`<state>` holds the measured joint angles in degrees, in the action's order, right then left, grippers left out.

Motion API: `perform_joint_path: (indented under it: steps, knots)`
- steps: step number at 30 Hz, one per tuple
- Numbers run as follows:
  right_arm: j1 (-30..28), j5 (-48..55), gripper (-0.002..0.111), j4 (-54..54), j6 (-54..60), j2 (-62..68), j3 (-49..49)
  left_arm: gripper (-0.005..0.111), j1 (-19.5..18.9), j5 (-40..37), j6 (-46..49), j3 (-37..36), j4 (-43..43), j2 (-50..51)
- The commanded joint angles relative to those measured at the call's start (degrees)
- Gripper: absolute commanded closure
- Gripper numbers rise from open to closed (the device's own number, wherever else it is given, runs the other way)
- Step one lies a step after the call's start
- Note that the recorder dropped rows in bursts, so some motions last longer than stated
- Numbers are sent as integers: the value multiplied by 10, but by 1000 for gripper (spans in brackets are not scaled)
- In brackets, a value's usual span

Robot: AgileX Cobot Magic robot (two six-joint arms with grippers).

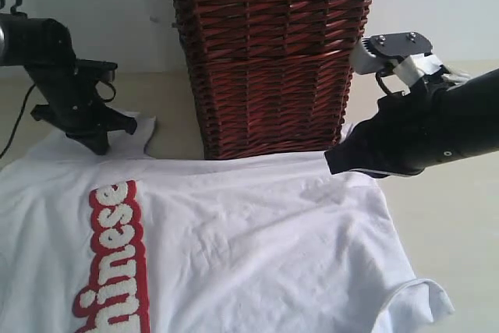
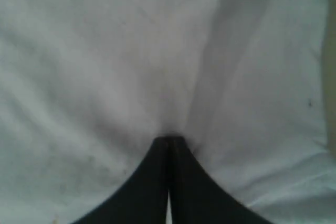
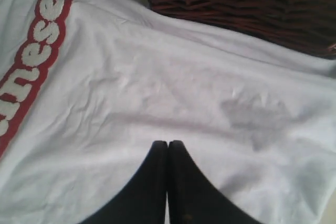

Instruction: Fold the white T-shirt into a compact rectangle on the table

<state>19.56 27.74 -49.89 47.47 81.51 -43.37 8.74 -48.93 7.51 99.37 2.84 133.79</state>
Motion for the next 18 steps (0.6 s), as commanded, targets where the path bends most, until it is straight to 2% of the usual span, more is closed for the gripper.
perform_joint_path:
  steps: [1,9,14,18]
  knots:
    - [-2,-30,108,-1,14,-4,3,107,-7,-61,3,126,0,74]
    - [-2,-52,108,0,14,-4,3,107,-9,-116,-2,292,-1,140]
    - [-2,-64,108,34,0,9,3,107,-9,-152,-2,313,-19,121]
    - [-2,-58,108,90,-63,59,3,107,-9,-169,-4,313,-22,72]
